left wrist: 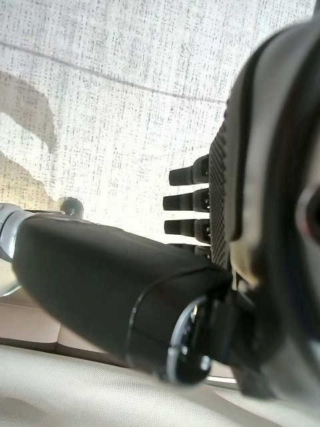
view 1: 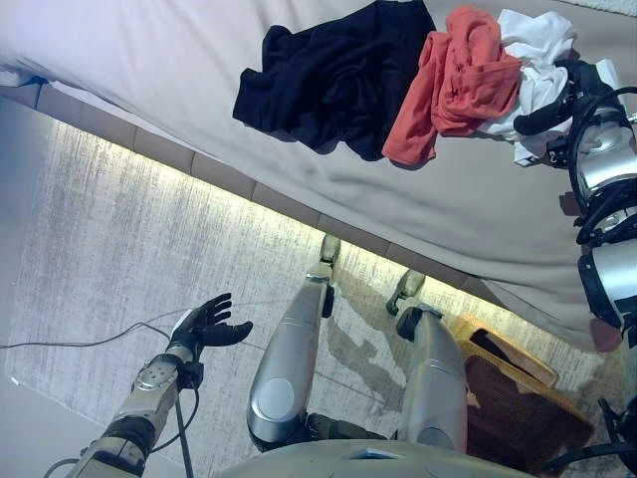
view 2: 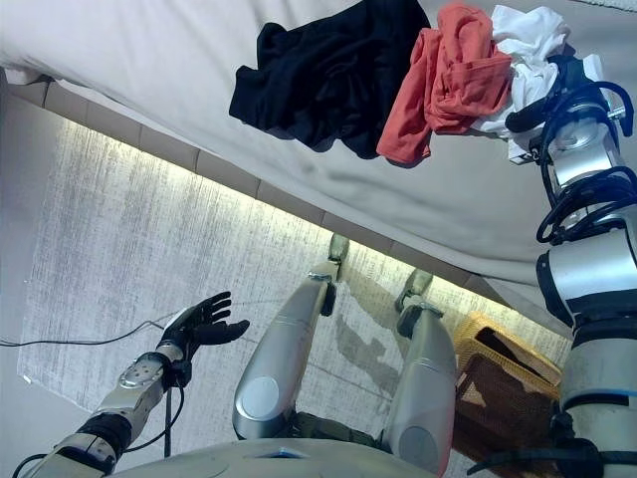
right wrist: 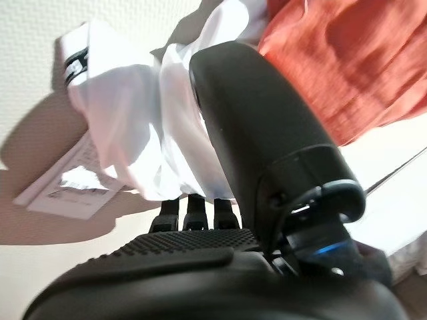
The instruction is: Pick up the clothes from the bed and place them into the basket
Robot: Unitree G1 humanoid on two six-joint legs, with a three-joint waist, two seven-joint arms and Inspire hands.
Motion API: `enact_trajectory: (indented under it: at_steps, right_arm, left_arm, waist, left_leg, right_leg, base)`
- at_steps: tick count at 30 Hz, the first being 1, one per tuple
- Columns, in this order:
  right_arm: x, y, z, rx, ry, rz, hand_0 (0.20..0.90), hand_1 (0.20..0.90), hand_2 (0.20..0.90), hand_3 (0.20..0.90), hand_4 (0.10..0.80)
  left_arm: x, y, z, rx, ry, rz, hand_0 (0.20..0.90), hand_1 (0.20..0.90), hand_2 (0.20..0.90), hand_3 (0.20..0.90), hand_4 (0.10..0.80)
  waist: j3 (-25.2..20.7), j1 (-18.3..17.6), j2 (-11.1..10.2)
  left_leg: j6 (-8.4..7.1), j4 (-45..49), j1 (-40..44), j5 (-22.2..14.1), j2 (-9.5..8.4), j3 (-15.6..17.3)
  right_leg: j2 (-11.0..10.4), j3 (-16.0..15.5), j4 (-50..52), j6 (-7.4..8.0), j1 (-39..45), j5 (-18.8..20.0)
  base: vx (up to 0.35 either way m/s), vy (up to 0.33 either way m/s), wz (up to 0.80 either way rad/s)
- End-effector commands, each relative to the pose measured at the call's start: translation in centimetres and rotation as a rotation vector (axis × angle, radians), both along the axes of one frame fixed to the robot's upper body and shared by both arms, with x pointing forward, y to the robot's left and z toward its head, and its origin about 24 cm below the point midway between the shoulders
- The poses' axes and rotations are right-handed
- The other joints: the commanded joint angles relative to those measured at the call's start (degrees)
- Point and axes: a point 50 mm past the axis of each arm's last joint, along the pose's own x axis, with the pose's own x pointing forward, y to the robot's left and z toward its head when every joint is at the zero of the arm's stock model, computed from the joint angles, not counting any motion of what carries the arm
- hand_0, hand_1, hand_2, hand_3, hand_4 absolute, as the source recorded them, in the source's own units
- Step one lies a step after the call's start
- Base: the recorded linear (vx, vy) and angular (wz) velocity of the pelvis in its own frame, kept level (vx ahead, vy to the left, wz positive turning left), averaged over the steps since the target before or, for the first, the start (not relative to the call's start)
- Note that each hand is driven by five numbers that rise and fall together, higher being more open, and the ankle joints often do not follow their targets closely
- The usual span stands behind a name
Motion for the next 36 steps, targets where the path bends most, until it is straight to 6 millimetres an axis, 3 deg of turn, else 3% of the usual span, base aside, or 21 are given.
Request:
enact_trajectory:
  at_steps: [1, 2, 3, 4, 5, 6, 10, 11, 19, 21, 28, 32, 36]
  right_arm:
    - [-0.4, -0.2, 1.1, -0.162, -0.008, 0.003, 0.900, 0.900, 0.900, 0.900, 0.800]
    - [-0.5, -0.4, 1.0, -0.166, -0.006, -0.017, 0.900, 0.900, 0.900, 0.900, 0.800]
    - [-0.6, -0.7, 0.8, -0.166, -0.006, -0.046, 0.844, 0.844, 0.844, 0.834, 0.734]
    - [-0.7, -0.9, 0.7, -0.140, -0.020, -0.059, 0.825, 0.825, 0.825, 0.812, 0.712]
    - [-0.8, -1.0, 0.7, -0.114, -0.048, -0.076, 0.825, 0.825, 0.825, 0.812, 0.712]
    - [-0.8, -1.1, 0.8, -0.100, -0.061, -0.100, 0.900, 0.900, 0.900, 0.900, 0.800]
    - [-1.2, -1.8, 0.6, -0.089, -0.047, -0.139, 0.900, 0.900, 0.900, 0.900, 0.800]
    - [-1.2, -1.8, 0.7, -0.088, -0.057, -0.132, 0.300, 0.300, 0.300, 0.200, 0.100]
    - [-1.5, -2.2, 0.8, -0.077, -0.099, -0.151, 0.300, 0.300, 0.300, 0.200, 0.100]
    - [-1.5, -2.1, -0.2, -0.029, -0.113, -0.177, 0.300, 0.300, 0.300, 0.200, 0.100]
    - [-1.1, -1.4, -0.6, 0.141, -0.165, -0.194, 0.300, 0.300, 0.300, 0.200, 0.100]
    - [-1.4, -1.7, -2.6, 0.306, -0.244, -0.184, 0.300, 0.300, 0.300, 0.200, 0.100]
    - [-2.2, -1.3, -6.2, 0.503, -0.347, -0.135, 0.300, 0.300, 0.300, 0.200, 0.100]
  left_arm:
    - [-3.9, 3.4, -0.7, 0.091, 0.088, 0.051, 0.900, 0.900, 0.900, 0.900, 0.800]
    - [-3.9, 3.4, -0.7, 0.090, 0.086, 0.051, 0.900, 0.900, 0.900, 0.900, 0.800]
    - [-3.8, 3.4, -0.6, 0.091, 0.084, 0.048, 0.900, 0.900, 0.900, 0.900, 0.800]
    - [-3.8, 3.3, -0.6, 0.091, 0.080, 0.046, 0.900, 0.900, 0.900, 0.900, 0.800]
    - [-3.7, 3.3, -0.6, 0.090, 0.078, 0.044, 0.900, 0.900, 0.900, 0.900, 0.800]
    - [-3.6, 3.2, -0.5, 0.088, 0.077, 0.042, 0.900, 0.900, 0.900, 0.900, 0.800]
    - [-3.3, 3.1, -0.4, 0.091, 0.078, 0.035, 0.900, 0.900, 0.900, 0.900, 0.800]
    - [-3.2, 3.1, -0.4, 0.094, 0.078, 0.032, 0.900, 0.900, 0.900, 0.900, 0.800]
    - [-3.4, 3.0, -0.6, 0.096, 0.074, 0.040, 0.900, 0.900, 0.900, 0.900, 0.800]
    - [-2.9, 2.3, -0.7, 0.125, 0.086, 0.043, 0.900, 0.900, 0.900, 0.900, 0.800]
    - [0.2, 1.0, -0.7, 0.177, 0.096, 0.076, 0.900, 0.900, 0.900, 0.900, 0.800]
    - [0.9, -0.1, -0.9, 0.153, 0.092, 0.099, 0.900, 0.900, 0.900, 0.900, 0.800]
    - [0.9, -1.3, -1.5, 0.118, 0.106, 0.094, 0.900, 0.900, 0.900, 0.900, 0.800]
  waist:
    - [-2.8, 0.8, 2.6]
    - [-2.8, 0.8, 2.5]
    - [-2.7, 0.9, 2.5]
    - [-2.6, 1.0, 2.5]
    - [-2.6, 1.0, 2.4]
    - [-2.7, 1.0, 2.4]
    - [-2.7, 1.1, 2.2]
    - [-2.7, 1.1, 2.1]
    - [-3.0, 0.9, 1.5]
    - [-3.4, 1.3, 0.1]
    - [-5.7, 0.1, -4.4]
    - [-7.2, -1.7, -5.3]
    - [-9.7, -4.1, -5.8]
  left_leg:
    - [1.06, 0.9, -3.0, -1.2, -0.47, -0.2]
    - [1.08, 0.7, -2.8, -1.2, -0.48, -0.2]
    - [1.08, 0.6, -2.6, -1.2, -0.51, -0.3]
    - [1.07, 0.5, -2.3, -1.2, -0.54, -0.4]
    - [1.08, 0.4, -2.2, -1.2, -0.54, -0.4]
    - [1.08, 0.3, -2.0, -1.2, -0.61, -0.5]
    - [0.96, 0.1, -1.5, -1.2, -0.76, -0.5]
    - [0.89, 0.0, -1.4, -1.1, -0.73, -0.5]
    - [0.85, -1.5, 0.0, -0.9, -0.67, -0.4]
    - [1.13, -1.4, 0.6, -1.4, -0.41, -0.2]
    - [0.63, -2.1, 3.2, -2.6, 1.23, 0.5]
    - [0.33, -6.1, 7.0, -0.7, 1.94, 1.9]
    - [-0.65, -12.0, 13.6, -0.1, 2.84, 3.3]
  right_leg:
    - [3.1, -2.4, -2.0, -1.63, 0.4, -0.6]
    - [3.1, -2.4, -2.1, -1.65, 0.7, -0.6]
    - [3.1, -2.6, -2.3, -1.66, 1.1, -0.6]
    - [3.2, -2.7, -2.6, -1.63, 1.4, -0.5]
    - [3.2, -2.8, -2.7, -1.62, 1.6, -0.4]
    - [3.2, -2.9, -2.9, -1.62, 1.8, -0.3]
    - [3.2, -3.2, -3.8, -1.34, 2.7, 0.3]
    - [3.2, -3.2, -3.9, -1.17, 2.9, 0.4]
    - [3.9, -3.0, -5.8, -0.97, 4.5, 1.0]
    - [4.1, -3.2, -6.3, -1.03, 5.8, 1.2]
    - [5.5, -2.9, -8.5, -0.88, 9.0, 2.0]
    - [6.2, -2.5, -12.6, -0.55, 12.4, 3.9]
    - [6.1, -1.6, -17.5, 0.71, 18.6, 3.9]
  base:
    - [-0.015, -0.004, 0.06]
    - [-0.008, -0.010, 0.08]
    - [-0.002, -0.019, 0.06]
    - [-0.002, -0.024, 0.04]
    - [-0.005, -0.021, 0.03]
    - [-0.007, -0.011, 0.04]
    - [-0.001, -0.002, 0.01]
    - [0.000, 0.000, 0.00]
    - [-0.011, -0.009, 0.02]
    - [0.086, -0.138, 0.05]
    - [0.040, -0.101, 0.01]
    - [-0.079, 0.065, -0.10]
    - [0.015, 0.101, -0.09]
